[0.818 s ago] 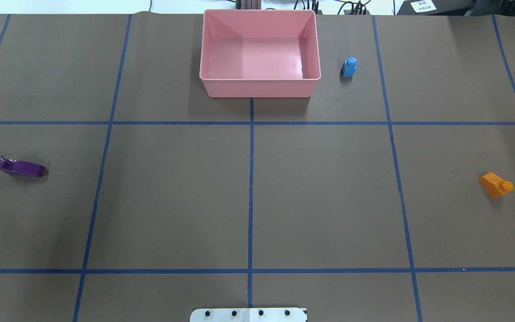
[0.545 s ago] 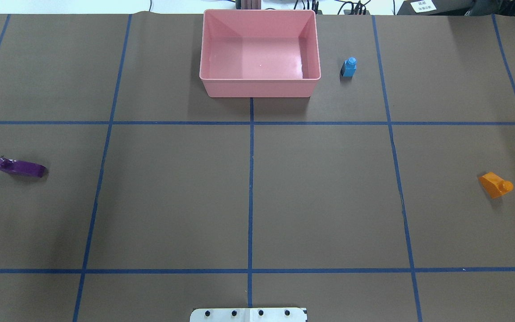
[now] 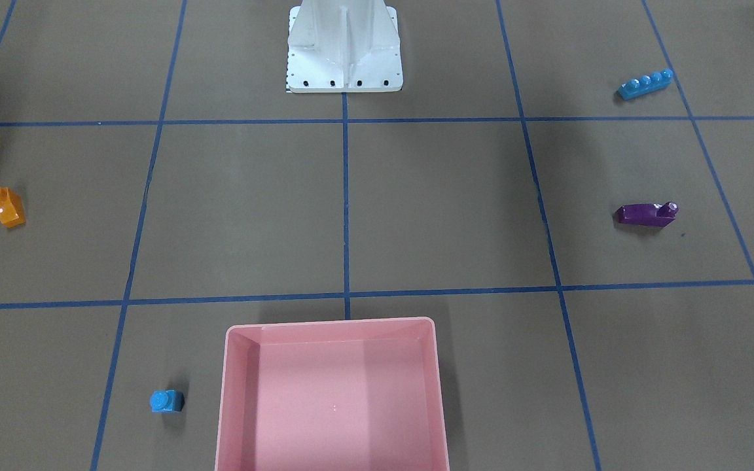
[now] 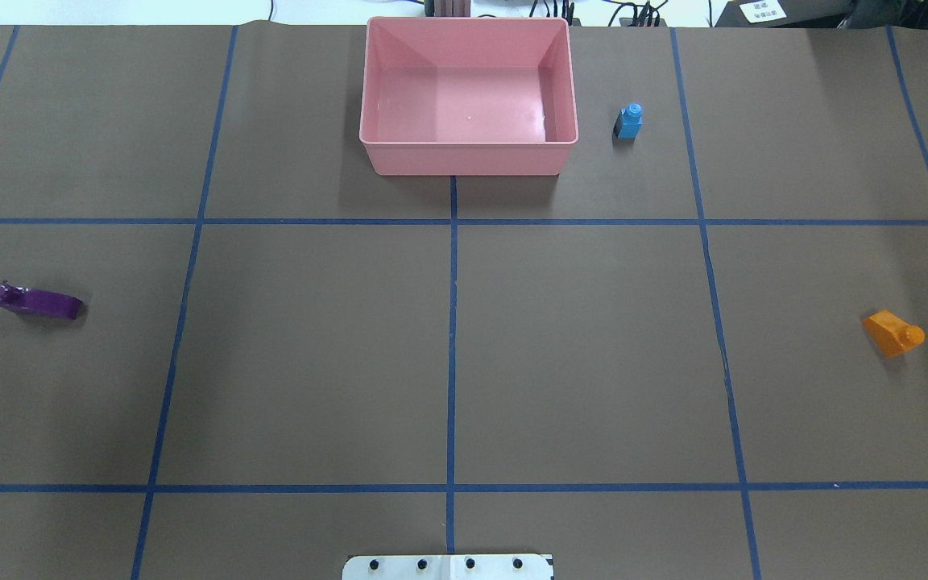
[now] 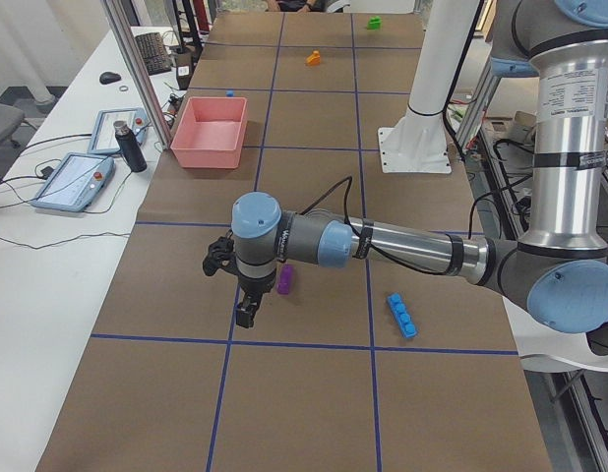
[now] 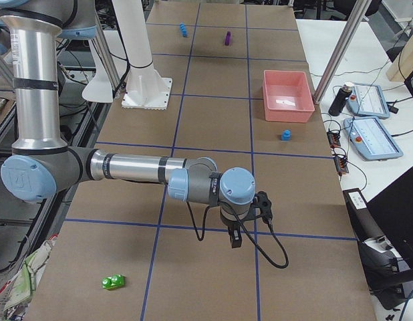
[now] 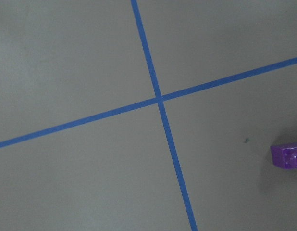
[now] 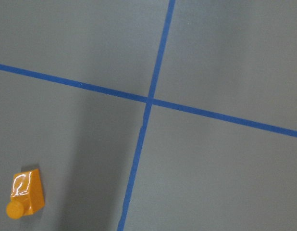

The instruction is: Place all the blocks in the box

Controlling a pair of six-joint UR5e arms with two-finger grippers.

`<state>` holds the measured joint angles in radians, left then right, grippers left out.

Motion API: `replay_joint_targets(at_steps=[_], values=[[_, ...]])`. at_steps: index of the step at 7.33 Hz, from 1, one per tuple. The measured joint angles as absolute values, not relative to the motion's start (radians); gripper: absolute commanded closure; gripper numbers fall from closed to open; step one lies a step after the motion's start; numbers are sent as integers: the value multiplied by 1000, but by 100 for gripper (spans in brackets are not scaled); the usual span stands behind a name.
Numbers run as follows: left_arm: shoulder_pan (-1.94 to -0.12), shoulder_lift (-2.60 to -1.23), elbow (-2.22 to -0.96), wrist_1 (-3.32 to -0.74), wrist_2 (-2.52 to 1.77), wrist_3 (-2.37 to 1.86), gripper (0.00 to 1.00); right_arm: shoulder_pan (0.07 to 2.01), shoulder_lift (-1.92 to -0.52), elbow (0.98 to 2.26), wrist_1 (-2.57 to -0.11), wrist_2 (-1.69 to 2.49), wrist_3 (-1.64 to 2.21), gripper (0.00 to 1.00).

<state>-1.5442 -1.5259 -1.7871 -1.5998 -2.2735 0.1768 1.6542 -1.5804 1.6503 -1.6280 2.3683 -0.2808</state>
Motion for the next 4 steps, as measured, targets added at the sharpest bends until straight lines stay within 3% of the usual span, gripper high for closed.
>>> replay_joint_targets(at_steps=[4], values=[[-1541,-1522,-1806,-1624,-2282,141,0,1424,-1575,1807,-1595,2357,-158,0]])
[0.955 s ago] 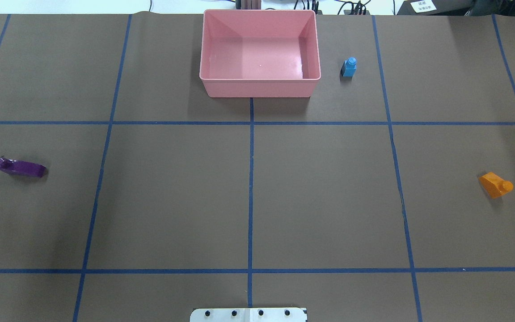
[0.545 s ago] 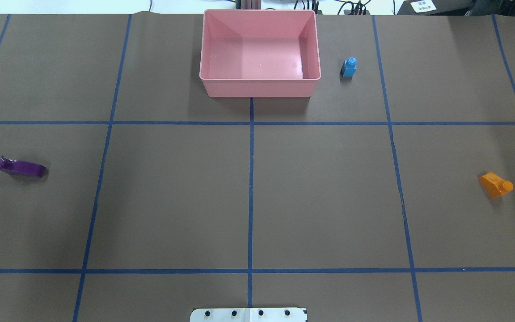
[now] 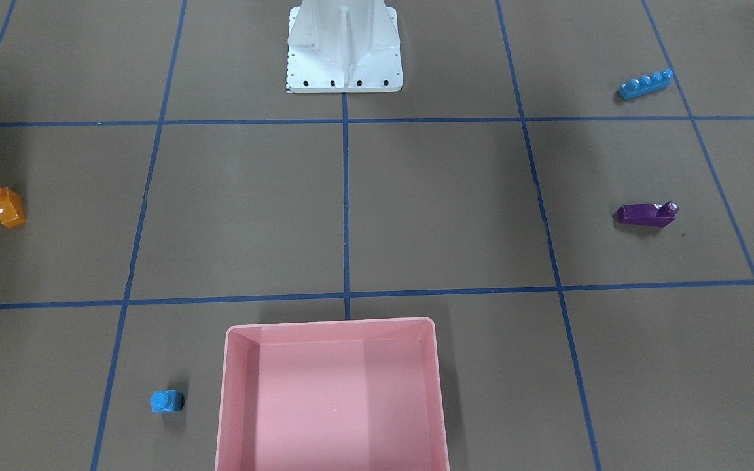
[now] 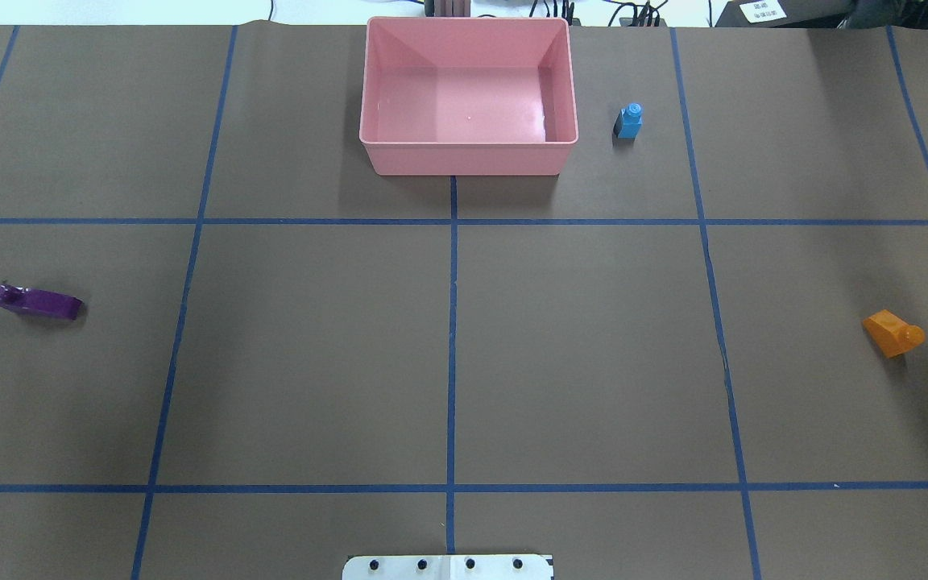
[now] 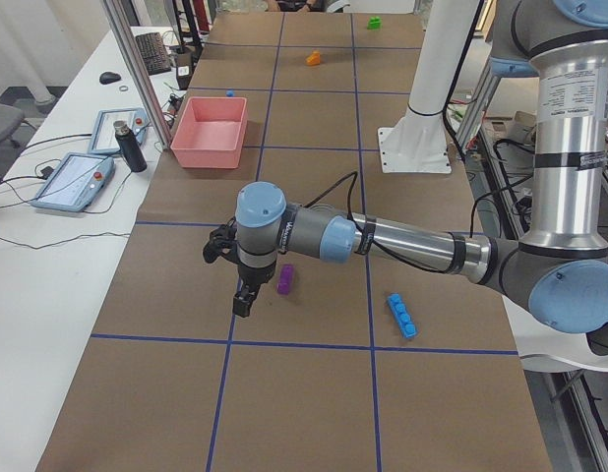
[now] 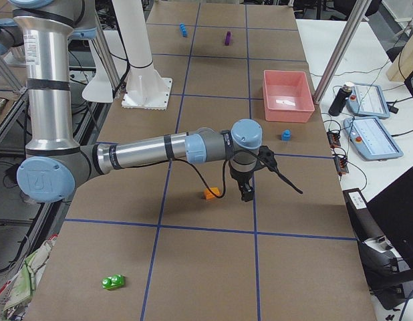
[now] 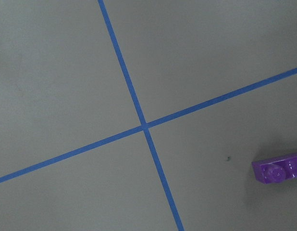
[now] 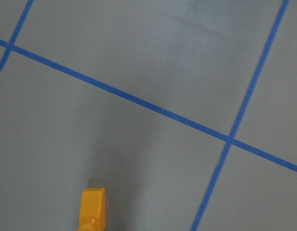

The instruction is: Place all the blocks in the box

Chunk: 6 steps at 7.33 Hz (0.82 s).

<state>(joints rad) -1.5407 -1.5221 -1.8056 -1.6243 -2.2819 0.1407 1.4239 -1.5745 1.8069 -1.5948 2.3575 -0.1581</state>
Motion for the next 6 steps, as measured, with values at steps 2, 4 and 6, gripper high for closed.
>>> replay_joint_targets(at_steps=[2,4,6], values=[[-1539,-1523,-1807,-1624,-2289,71,0,1273,-1601,1837,-1494,2326,-12,0],[-1539,-1522,-1807,-1624,-2332,44,0,1132,-1649,1838,-1418,2270,95,0],[-1539,-1522,-1807,-1624,-2347,41,0,1066,-1687,1818,-1405,2259,113,0]])
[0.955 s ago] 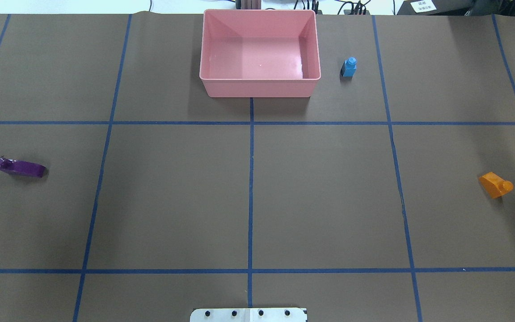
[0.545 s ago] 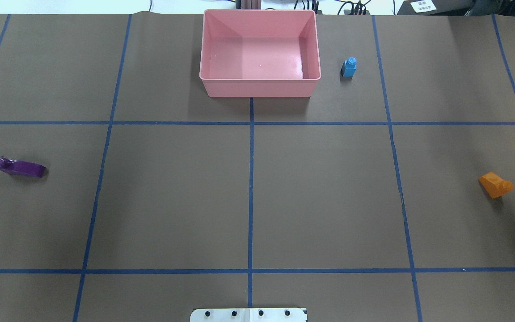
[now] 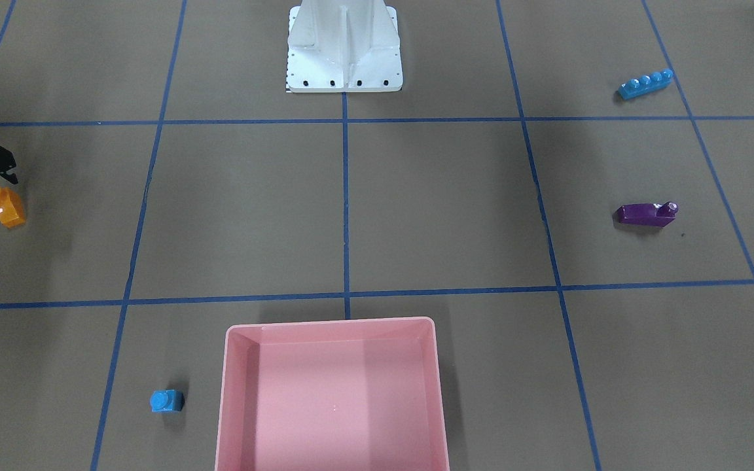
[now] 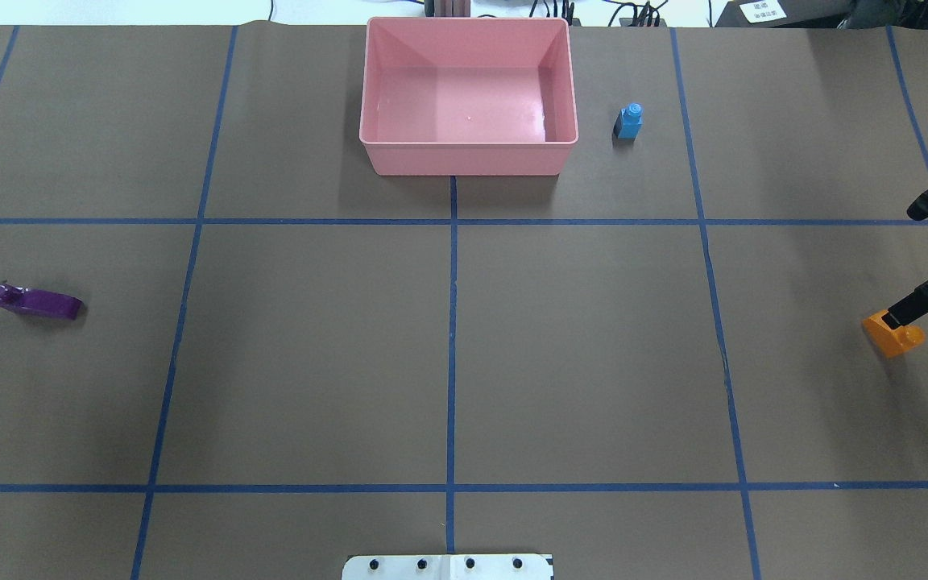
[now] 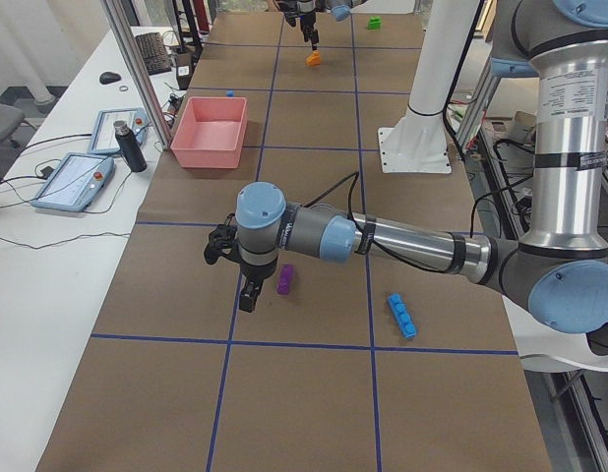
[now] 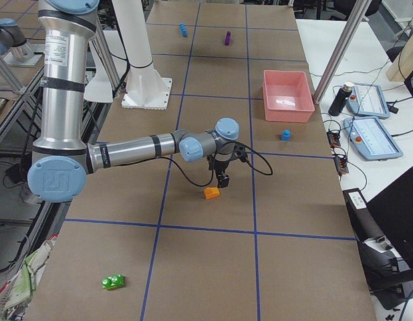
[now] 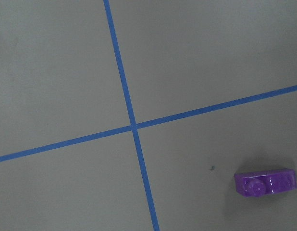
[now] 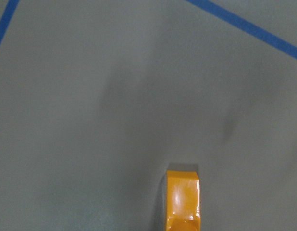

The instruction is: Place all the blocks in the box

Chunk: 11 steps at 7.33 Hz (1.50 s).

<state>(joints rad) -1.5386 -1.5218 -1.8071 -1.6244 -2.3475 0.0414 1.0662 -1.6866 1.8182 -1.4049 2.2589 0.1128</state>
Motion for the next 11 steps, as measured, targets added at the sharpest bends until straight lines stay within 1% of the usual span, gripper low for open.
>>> replay_joint_targets(at_steps=[3,5,6,7,8,9,10,11], values=[[-1539,-1522,-1810,-1626,-2360,41,0,1028,-1689,1742,-1403,2261,110,0],[-1539,-1521,-1811,-1626,-2363,42,0,1007,-1681,1715,-1404,2262,117,0],[-1539,-1521,-1811,-1626,-2364,42,0,1003,-1675,1700,-1404,2262,119,3],[-1539,-1521,-1814,-1625,-2364,43,0,1001,-1668,1686,-1404,2261,119,13],[-1539,-1521,-1819,-1624,-2363,43,0,1000,-1661,1674,-1404,2261,120,43],[-1539,-1521,-1821,-1623,-2363,43,0,999,-1655,1668,-1404,2262,121,84],[-1539,-1521,-1822,-1623,-2363,43,0,999,-1648,1666,-1404,2264,120,100],[-1539,-1521,-1823,-1623,-2363,43,0,1001,-1644,1668,-1405,2264,120,100]])
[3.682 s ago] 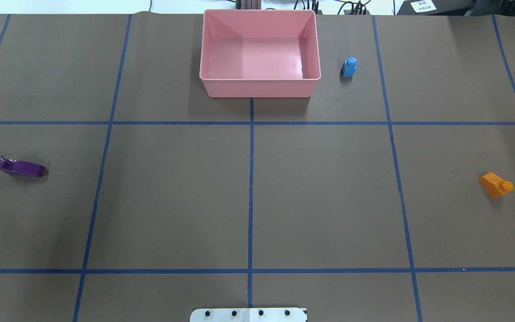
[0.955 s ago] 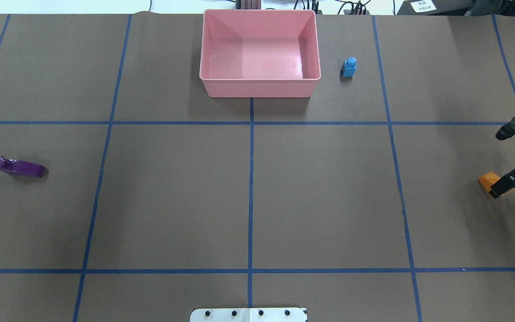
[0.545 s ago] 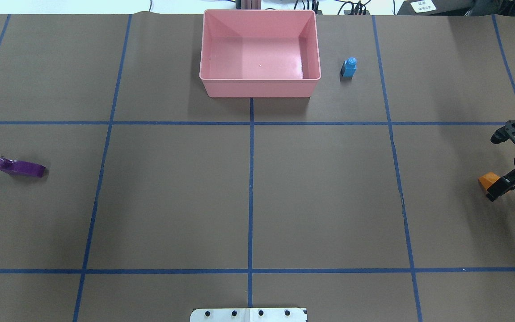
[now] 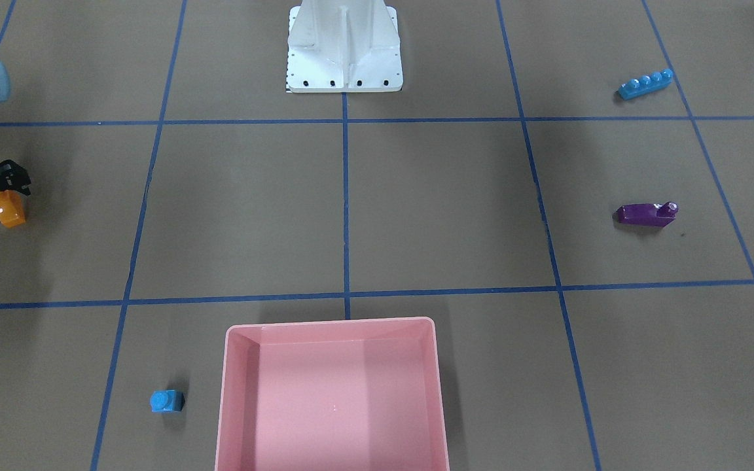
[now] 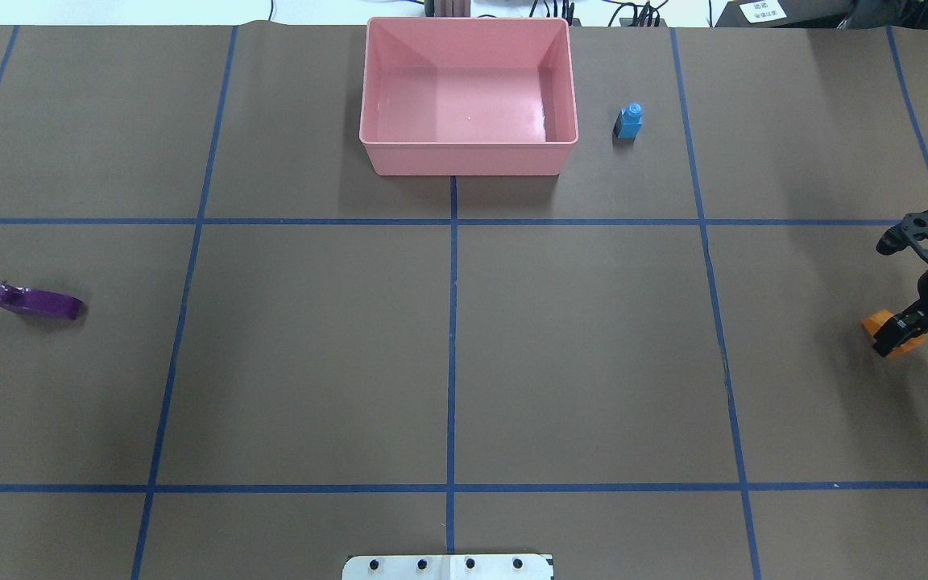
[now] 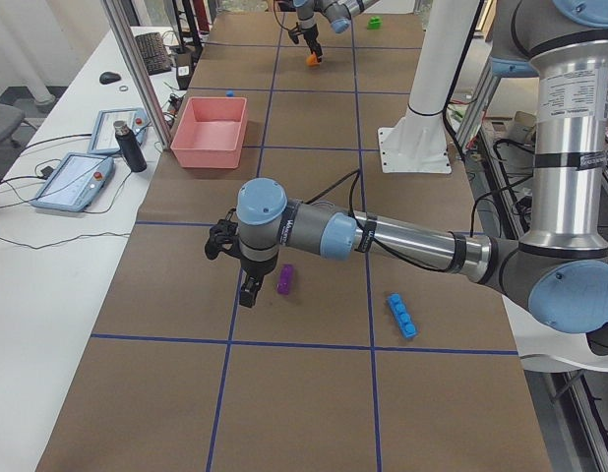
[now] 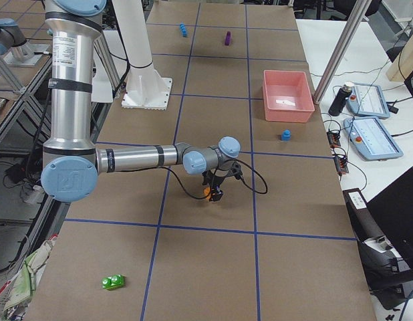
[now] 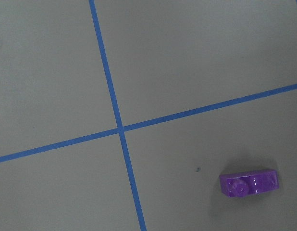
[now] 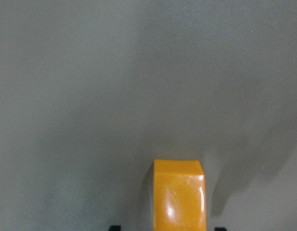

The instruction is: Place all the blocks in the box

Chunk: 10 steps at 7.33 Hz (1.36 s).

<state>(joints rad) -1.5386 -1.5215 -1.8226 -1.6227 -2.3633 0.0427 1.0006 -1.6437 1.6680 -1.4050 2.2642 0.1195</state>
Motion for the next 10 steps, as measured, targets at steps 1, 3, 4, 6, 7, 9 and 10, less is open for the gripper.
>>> replay_joint_targets(at_steps=[1,3,4,6,7,9,10], values=[[-1539,-1522,-1824,-1622,-2364,42,0,1006,-1641,1671,-1409,2264,119,100],[-1538,-1525,-1826,-1622,-2369,42,0,1047,-1643,1684,-1419,2267,120,100],[-1536,-1525,-1829,-1622,-2376,42,0,1090,-1646,1711,-1442,2284,120,100],[-1502,-1521,-1856,-1622,-2377,49,1,1182,-1639,1840,-1582,2342,121,100],[-1462,-1520,-1874,-1622,-2374,59,1,1216,-1625,1905,-1654,2361,123,100],[-1386,-1520,-1895,-1623,-2365,202,1,1274,-1577,1954,-1717,2420,146,100],[-1369,-1518,-1899,-1623,-2355,344,1,1290,-1541,1959,-1723,2446,203,100]])
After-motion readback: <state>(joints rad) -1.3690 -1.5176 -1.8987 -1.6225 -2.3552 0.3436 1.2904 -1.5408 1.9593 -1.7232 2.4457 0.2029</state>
